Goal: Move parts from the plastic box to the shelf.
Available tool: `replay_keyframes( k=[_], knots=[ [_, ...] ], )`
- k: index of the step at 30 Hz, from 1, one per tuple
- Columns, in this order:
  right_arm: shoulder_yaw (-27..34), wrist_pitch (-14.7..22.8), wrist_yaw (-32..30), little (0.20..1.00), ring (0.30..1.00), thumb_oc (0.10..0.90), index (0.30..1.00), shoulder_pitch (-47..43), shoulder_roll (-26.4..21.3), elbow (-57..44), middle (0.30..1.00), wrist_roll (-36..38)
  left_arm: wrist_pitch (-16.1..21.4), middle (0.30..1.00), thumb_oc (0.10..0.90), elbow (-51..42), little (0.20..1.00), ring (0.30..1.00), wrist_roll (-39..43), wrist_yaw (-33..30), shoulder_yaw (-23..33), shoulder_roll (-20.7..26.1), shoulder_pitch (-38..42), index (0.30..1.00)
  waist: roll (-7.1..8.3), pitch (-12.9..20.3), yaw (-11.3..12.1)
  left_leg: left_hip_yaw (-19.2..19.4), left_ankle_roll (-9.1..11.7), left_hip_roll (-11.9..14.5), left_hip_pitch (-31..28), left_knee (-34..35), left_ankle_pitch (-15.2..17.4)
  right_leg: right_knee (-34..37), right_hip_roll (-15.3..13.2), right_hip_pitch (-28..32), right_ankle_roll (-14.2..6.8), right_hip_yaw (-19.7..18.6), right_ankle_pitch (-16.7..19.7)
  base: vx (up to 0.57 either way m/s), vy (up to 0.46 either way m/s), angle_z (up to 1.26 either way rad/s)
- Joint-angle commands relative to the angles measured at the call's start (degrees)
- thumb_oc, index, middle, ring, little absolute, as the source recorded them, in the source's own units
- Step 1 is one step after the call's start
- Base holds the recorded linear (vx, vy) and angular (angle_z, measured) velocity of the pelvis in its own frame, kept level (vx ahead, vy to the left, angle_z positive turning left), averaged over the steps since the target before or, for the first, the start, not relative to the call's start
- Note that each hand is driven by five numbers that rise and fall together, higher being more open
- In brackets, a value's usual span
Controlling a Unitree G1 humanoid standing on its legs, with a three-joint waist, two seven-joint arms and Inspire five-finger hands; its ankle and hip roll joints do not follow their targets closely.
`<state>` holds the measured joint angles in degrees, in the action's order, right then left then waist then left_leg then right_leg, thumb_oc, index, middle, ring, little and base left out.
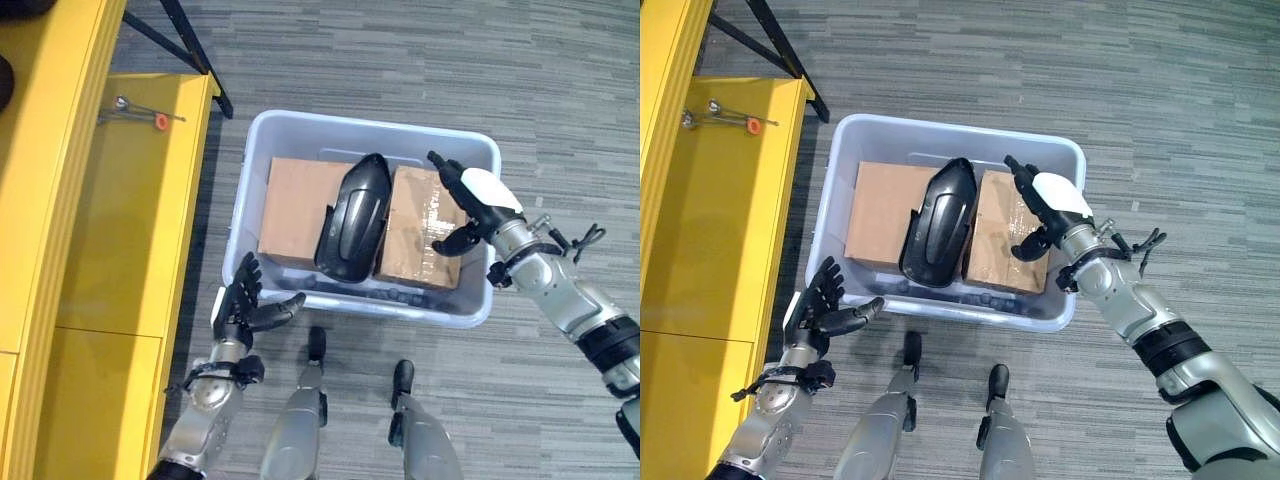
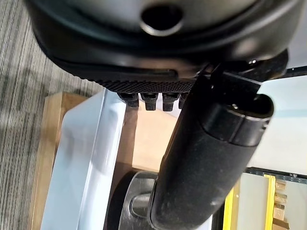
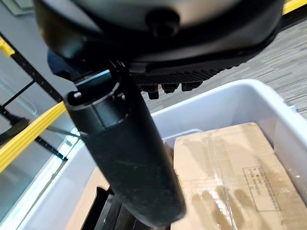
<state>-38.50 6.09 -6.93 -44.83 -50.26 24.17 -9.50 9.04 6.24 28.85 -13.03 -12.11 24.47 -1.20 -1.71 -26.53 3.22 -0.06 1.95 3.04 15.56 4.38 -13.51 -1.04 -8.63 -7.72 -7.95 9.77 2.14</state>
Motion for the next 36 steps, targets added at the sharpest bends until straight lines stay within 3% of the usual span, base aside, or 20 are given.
replay_keyframes(
  k=[1,8,14,28,36],
  knots=[
    [-4.46,3.73,-0.34,1.000,1.000,0.900,1.000,-10.03,-2.03,-0.32,1.000,-4.12,6.01,1.000,0.900,-4.38,1.000,1.000,-0.98,1.08,-0.38,1.30,0.64,1.000,0.60,4.84,1.38,0.39,2.87,3.83,-3.87,0.59,2.90,-3.87,-1.38,-5.45,0.22,1.27,3.38,-0.04,-0.067,0.01],
    [-12.32,3.46,0.67,1.000,1.000,0.900,1.000,-16.75,-0.89,4.59,1.000,-12.17,6.15,1.000,0.900,-4.36,1.000,1.000,-1.06,0.96,-1.37,1.36,1.87,1.000,-1.63,4.10,2.76,-0.96,3.91,4.36,-2.17,0.62,1.21,-5.91,-0.91,-6.96,1.04,3.10,2.16,-0.03,-0.067,0.06],
    [-17.14,3.32,0.30,1.000,1.000,0.900,1.000,-21.28,0.81,6.99,1.000,-18.26,6.30,1.000,0.900,-4.37,1.000,1.000,-1.07,0.52,-1.86,1.50,2.85,1.000,-2.44,3.17,3.88,-1.96,4.59,4.66,-0.14,0.62,0.08,-7.23,-0.67,-8.80,1.34,4.42,1.90,-0.03,-0.066,0.13],
    [-23.38,2.08,-1.39,1.000,1.000,0.900,1.000,-28.21,2.48,11.75,1.000,-27.34,7.26,1.000,0.900,-4.37,1.000,1.000,-0.95,-1.49,-2.23,1.03,4.79,1.000,-3.76,0.72,5.91,-3.65,4.98,4.41,4.88,0.62,-1.14,-11.51,-1.59,-14.49,1.65,6.21,1.35,0.00,-0.032,0.10],
    [-24.38,1.35,-2.04,1.000,1.000,0.900,1.000,-28.90,2.59,14.85,1.000,-29.01,7.66,1.000,0.900,-4.40,1.000,1.000,-0.53,-1.95,-2.81,0.46,5.79,1.000,-4.66,-0.47,6.73,-4.99,5.10,3.62,7.16,0.62,-1.51,-13.53,-2.63,-16.99,1.66,7.05,0.32,0.03,-0.013,0.10]
  ],
)
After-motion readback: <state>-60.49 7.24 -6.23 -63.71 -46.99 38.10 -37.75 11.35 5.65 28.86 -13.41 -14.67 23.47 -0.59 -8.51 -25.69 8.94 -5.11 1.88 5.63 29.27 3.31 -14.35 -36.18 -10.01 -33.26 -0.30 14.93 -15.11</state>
